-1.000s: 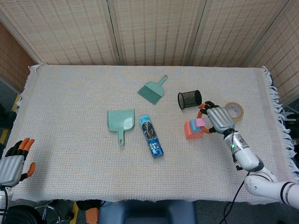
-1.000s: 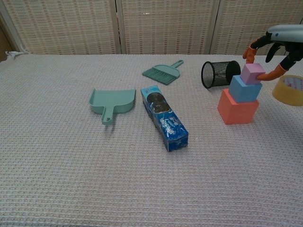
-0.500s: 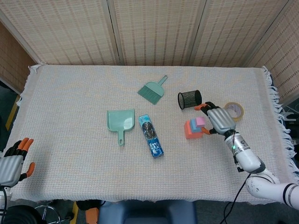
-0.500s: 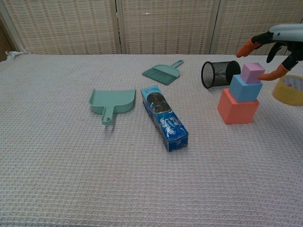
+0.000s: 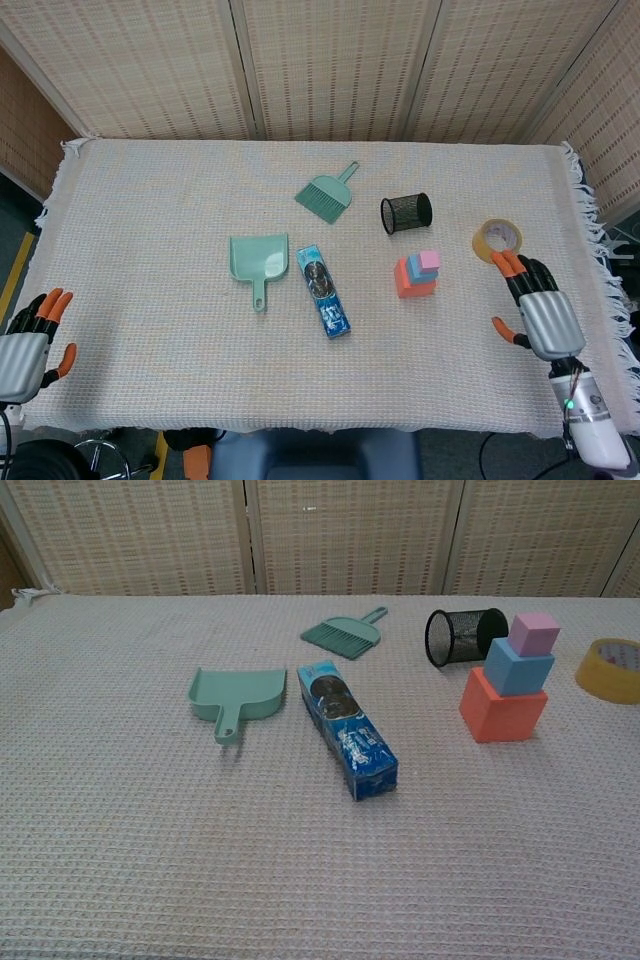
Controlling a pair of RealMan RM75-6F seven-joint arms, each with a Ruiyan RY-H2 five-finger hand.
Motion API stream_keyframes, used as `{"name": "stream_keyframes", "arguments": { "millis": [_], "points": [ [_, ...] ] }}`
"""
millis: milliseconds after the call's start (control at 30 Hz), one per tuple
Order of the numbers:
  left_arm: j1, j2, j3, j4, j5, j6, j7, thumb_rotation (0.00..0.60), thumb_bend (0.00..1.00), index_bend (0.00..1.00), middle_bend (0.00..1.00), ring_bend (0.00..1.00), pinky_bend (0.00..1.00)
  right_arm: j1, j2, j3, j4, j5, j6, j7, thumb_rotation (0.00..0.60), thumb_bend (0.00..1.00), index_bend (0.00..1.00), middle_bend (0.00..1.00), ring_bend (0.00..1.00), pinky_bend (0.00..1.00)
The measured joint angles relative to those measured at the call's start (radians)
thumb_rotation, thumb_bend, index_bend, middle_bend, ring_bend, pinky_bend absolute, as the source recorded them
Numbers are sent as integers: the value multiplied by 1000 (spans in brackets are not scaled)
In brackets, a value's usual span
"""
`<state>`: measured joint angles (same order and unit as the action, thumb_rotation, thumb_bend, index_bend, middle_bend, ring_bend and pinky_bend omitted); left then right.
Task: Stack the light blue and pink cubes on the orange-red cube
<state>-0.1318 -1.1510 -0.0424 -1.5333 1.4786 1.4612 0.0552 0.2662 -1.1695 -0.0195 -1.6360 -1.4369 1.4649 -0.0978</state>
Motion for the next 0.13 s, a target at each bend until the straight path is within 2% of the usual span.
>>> {"name": "stream_keyframes", "arguments": {
  "millis": [67,133],
  "points": [
    [4,-13,1,19,33,33,-12,600,469,0,0,0,141,-81,-22,-39,33,-72,94,-3,600,187,0,0,0,53],
    [7,-25,2,37,58,52,-18,600,469,0,0,0,140,-124,-34,-70,51,-123,136,2,600,187,0,0,0,51]
  ]
}}
